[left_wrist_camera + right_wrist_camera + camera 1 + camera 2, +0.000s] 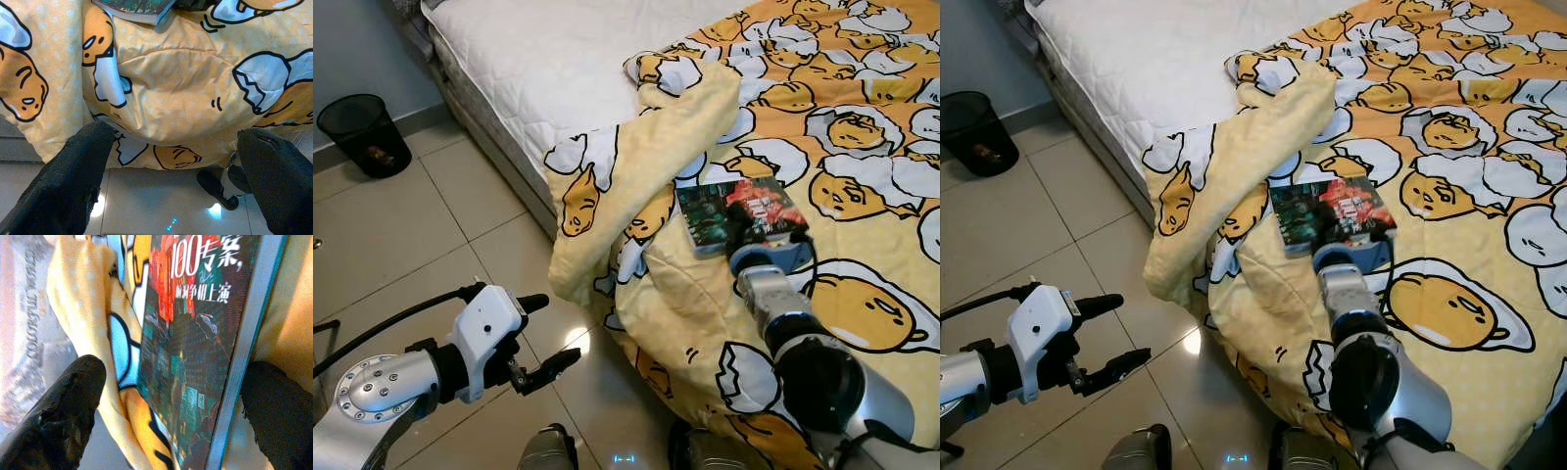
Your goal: Clean up the room
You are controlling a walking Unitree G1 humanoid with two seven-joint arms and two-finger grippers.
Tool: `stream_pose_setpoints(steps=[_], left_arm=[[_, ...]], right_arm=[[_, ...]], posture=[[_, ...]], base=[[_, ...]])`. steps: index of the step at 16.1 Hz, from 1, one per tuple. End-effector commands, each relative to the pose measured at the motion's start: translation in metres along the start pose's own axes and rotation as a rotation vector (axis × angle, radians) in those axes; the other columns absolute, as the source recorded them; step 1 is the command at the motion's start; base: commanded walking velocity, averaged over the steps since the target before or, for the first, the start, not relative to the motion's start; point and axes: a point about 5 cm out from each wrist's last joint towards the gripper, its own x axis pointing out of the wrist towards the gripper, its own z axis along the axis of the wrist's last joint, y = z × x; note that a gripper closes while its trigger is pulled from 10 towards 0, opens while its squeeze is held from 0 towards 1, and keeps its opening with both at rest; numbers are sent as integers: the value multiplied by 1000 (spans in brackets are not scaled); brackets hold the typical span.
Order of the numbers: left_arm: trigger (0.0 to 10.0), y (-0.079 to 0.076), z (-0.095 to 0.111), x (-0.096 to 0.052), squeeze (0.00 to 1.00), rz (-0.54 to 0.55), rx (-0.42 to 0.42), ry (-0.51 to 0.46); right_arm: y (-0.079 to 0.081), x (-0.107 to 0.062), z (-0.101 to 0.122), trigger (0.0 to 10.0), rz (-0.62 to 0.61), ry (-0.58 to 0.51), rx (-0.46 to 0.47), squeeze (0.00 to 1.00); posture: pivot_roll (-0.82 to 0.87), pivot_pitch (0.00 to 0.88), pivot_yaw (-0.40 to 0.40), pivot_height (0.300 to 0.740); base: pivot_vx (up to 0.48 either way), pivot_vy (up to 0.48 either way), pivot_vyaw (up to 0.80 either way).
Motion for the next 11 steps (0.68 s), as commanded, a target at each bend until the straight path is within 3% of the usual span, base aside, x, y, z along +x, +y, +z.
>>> stream_pose_setpoints(steps=[1,6,9,10,11], left_arm=[[10000,-2,1,-1,0,-1,19,1],[10000,-2,2,-3,0,-2,21,3],[10000,-2,3,-3,0,0,20,-2],[10000,-2,3,-4,0,1,20,-1],[10000,-2,3,-5,0,3,21,0]], right_arm=[[4,1,1,10000,19,-16,32,0],[15,4,8,10000,96,-52,91,0],[14,4,-1,9608,45,-10,29,0],[13,5,-3,2902,2,-10,13,0],[12,5,-4,1647,-27,-11,-2,0]], posture=[[184,185,13,740],[188,191,16,740],[193,204,15,740],[198,214,13,740],[202,219,13,740]], base=[[0,0,0],[0,0,0],[0,0,0],[0,0,0],[0,0,0]])
